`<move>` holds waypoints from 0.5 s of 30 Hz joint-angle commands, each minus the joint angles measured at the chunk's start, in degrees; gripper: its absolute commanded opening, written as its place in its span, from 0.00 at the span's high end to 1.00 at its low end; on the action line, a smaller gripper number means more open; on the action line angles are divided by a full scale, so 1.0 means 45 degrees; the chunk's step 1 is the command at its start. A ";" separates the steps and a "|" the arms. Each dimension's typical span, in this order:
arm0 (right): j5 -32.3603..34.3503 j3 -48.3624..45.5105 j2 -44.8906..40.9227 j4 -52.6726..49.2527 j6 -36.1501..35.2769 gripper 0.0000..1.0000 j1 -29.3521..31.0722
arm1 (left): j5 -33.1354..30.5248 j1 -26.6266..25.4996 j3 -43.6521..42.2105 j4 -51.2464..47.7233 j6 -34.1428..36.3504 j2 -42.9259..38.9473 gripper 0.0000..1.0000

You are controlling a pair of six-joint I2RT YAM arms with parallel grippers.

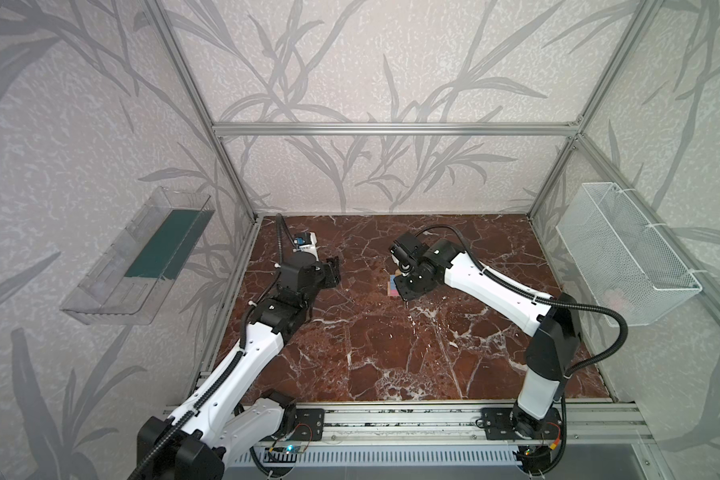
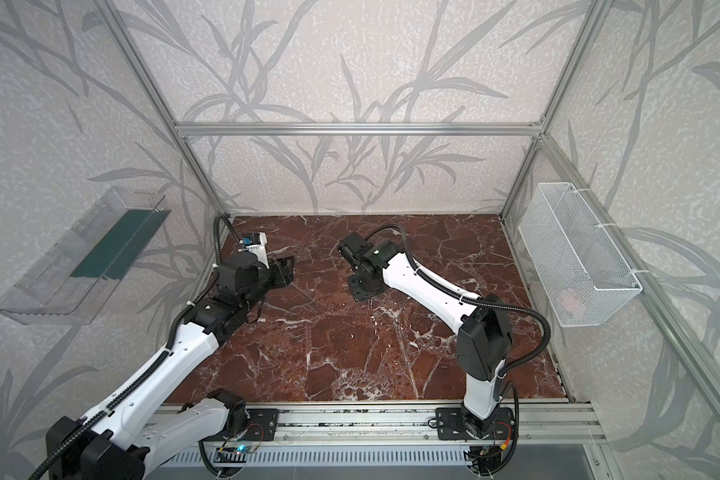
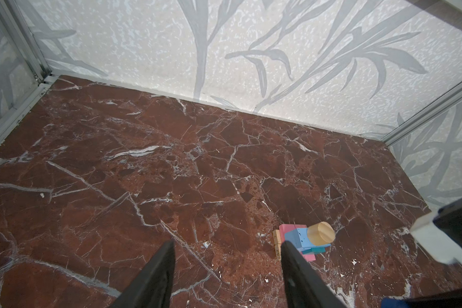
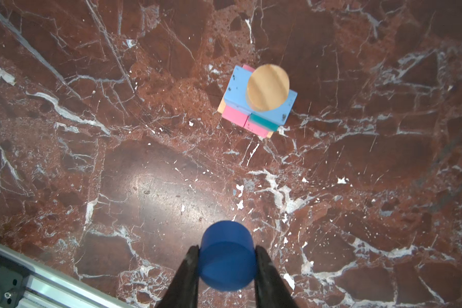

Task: Build the wood block tower
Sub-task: 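Lift the blue cylinder with the right gripper and carry it toward the stack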

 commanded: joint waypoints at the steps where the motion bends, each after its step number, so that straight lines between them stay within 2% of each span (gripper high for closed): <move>1: -0.0025 0.0839 0.0473 -0.1085 -0.0699 0.81 -0.0222 | 0.0185 0.0207 -0.0173 -0.0005 -0.0030 -0.0011 0.38; 15: -0.0325 0.2825 0.1788 -0.1791 -0.1534 0.82 -0.0820 | 0.0615 0.0747 -0.0295 0.0024 -0.0195 0.0089 0.38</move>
